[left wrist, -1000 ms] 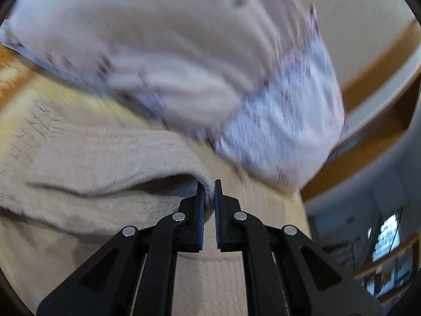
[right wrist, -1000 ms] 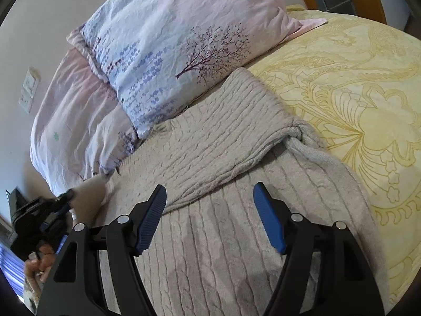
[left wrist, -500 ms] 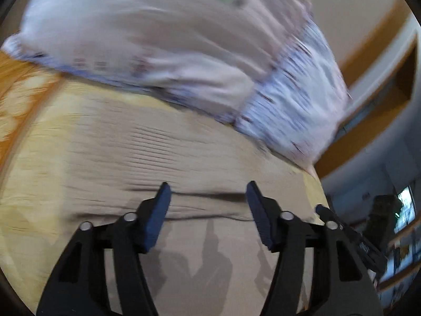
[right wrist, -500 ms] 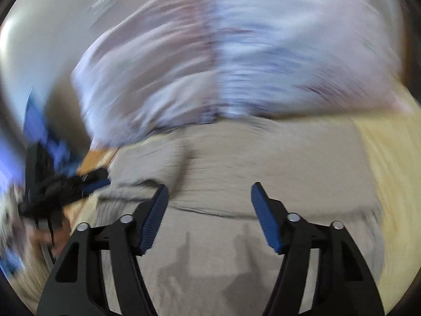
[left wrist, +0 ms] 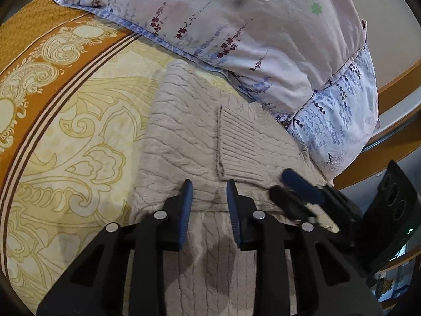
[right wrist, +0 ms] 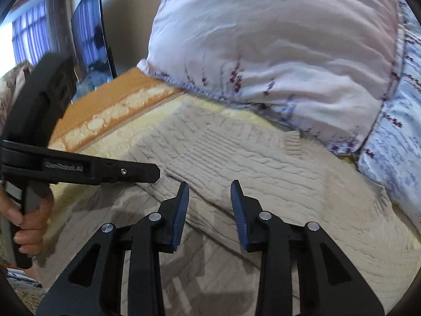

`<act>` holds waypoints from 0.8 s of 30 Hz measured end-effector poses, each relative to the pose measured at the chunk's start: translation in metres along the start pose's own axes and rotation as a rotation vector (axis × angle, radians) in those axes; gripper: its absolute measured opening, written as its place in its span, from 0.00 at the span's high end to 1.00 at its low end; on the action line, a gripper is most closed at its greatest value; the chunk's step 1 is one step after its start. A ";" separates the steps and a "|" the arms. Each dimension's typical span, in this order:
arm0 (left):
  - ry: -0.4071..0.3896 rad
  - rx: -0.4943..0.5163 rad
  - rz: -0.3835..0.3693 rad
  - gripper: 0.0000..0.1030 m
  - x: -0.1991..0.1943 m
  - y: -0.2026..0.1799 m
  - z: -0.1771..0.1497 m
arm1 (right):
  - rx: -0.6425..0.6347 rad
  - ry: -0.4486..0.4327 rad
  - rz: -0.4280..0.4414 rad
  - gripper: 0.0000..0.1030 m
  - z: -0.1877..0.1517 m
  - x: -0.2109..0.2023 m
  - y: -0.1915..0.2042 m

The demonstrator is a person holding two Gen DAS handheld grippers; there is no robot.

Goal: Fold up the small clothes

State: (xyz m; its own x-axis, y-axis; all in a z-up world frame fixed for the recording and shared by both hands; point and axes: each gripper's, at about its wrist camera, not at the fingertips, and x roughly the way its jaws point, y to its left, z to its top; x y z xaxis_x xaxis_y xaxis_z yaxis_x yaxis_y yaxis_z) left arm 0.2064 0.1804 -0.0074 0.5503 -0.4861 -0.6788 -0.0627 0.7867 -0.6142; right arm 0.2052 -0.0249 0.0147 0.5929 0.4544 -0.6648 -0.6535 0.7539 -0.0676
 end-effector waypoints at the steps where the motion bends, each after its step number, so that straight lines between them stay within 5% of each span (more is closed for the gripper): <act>1: -0.002 -0.003 -0.006 0.75 0.000 0.002 -0.001 | -0.004 0.009 0.000 0.66 0.000 0.004 0.002; 5: -0.001 -0.003 -0.017 0.75 -0.001 0.005 -0.001 | -0.028 0.020 -0.038 0.69 -0.005 0.016 0.006; 9: 0.002 -0.001 -0.017 0.75 0.000 0.003 0.000 | 0.022 -0.010 -0.038 0.95 -0.007 0.015 0.002; 11: 0.002 0.000 -0.016 0.75 0.000 0.003 0.000 | 0.096 -0.038 -0.019 0.96 -0.007 0.008 -0.010; 16: 0.001 -0.003 -0.015 0.75 0.000 0.003 0.000 | 0.375 -0.215 0.004 0.96 -0.017 -0.045 -0.059; 21: 0.001 0.020 -0.029 0.65 0.000 0.000 -0.001 | 0.761 -0.401 -0.096 0.96 -0.081 -0.119 -0.124; 24: -0.001 0.047 -0.028 0.54 0.000 -0.008 -0.002 | 0.959 -0.336 -0.164 0.96 -0.132 -0.123 -0.151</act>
State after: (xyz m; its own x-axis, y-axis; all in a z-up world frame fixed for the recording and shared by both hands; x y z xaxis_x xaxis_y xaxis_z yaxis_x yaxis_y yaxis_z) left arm 0.2051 0.1732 -0.0038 0.5521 -0.5078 -0.6614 -0.0083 0.7898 -0.6133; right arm 0.1692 -0.2570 0.0083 0.8383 0.3100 -0.4485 0.0101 0.8136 0.5814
